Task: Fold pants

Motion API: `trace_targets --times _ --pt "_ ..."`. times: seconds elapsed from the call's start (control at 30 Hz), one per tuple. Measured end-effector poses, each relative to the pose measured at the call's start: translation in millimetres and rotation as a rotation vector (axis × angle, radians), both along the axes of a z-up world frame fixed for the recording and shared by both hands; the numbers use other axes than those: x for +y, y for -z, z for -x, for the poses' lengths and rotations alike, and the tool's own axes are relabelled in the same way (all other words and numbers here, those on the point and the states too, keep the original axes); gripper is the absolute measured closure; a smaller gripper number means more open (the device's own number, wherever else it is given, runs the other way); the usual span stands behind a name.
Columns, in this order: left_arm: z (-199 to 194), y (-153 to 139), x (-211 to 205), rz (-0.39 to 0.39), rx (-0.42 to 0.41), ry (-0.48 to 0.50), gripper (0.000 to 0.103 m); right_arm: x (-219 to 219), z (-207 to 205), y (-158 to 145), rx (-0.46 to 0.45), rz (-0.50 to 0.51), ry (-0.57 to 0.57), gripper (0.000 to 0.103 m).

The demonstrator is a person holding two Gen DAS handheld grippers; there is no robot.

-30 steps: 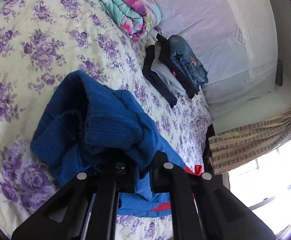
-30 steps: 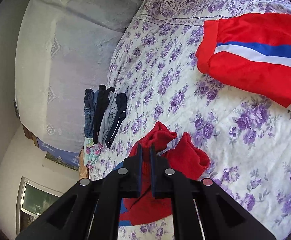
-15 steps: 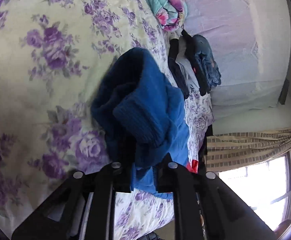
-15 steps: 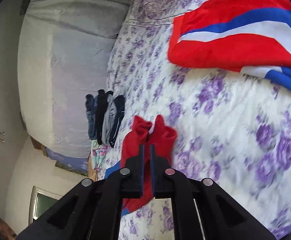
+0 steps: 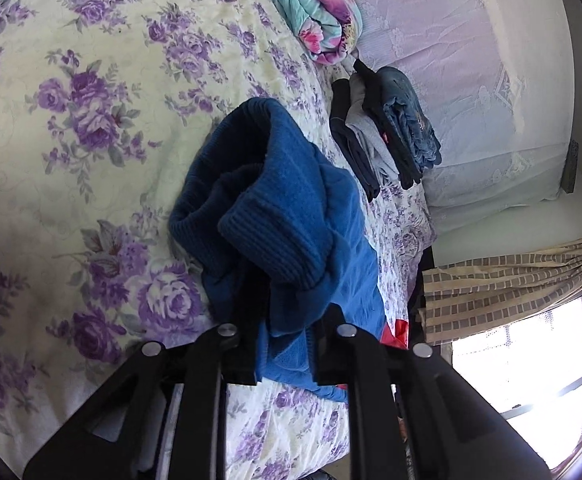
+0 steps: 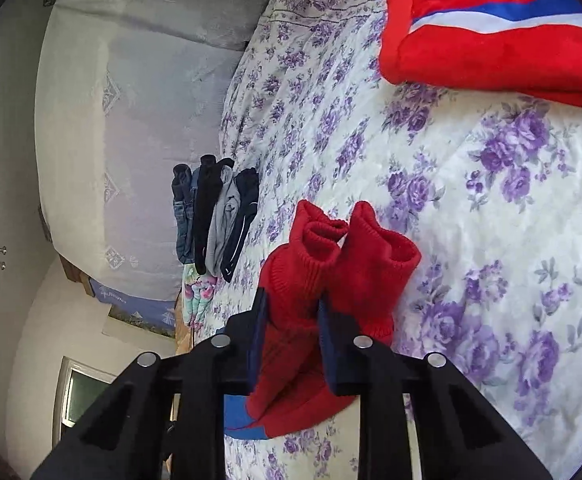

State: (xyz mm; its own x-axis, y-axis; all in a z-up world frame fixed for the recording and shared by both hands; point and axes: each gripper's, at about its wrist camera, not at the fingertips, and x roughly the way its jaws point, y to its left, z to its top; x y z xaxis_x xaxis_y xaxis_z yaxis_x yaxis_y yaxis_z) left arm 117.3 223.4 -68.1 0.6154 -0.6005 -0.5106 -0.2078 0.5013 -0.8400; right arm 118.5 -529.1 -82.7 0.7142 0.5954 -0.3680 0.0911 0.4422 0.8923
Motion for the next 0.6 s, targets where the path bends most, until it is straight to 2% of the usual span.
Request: trace_targets --times 0.07,0.2,0.27,0.3,0.4,0.43,0.5,0.53,0.57,0.6 --pt "-1.8 -0.8 -0.6 -0.005 -0.002 0.001 0.090 0.6 -0.5 -3.9 -0.009 0.018 0.008 0.090" --pt "2.0 -7.1 3.4 0.011 -0.026 -0.012 0.090 -0.5 18.3 -36.2 -0.109 0.049 0.022 0.098" --pt "6.4 -11.6 6.7 0.015 -0.042 -0.016 0.090 -8.5 29.8 -44.6 -0.128 0.069 0.027 0.098" --pt "8.4 -12.1 8.5 0.020 -0.044 -0.010 0.090 -13.8 34.0 -41.7 -0.114 0.086 0.037 0.098" --pt "10.4 -0.2 9.7 0.014 0.006 0.011 0.089 -29.7 37.0 0.1 0.019 0.069 0.077 0.098" --pt "11.2 4.9 9.8 0.011 0.027 0.013 0.086 -31.6 35.7 15.6 0.063 0.054 0.076 0.098" --pt "16.5 4.8 11.2 0.013 0.024 0.019 0.084 -32.8 35.4 28.1 0.088 0.024 0.068 0.097" --pt "20.4 -0.5 11.9 -0.007 0.016 0.024 0.077 -35.3 38.3 25.3 0.076 0.000 0.080 0.094" --pt "25.9 -8.8 12.6 -0.049 0.005 0.021 0.059 -38.4 42.3 19.0 0.059 -0.009 0.092 0.094" --pt "34.9 -22.9 13.3 -0.132 -0.017 0.006 0.051 -41.7 46.9 9.2 0.036 0.010 0.116 0.094"
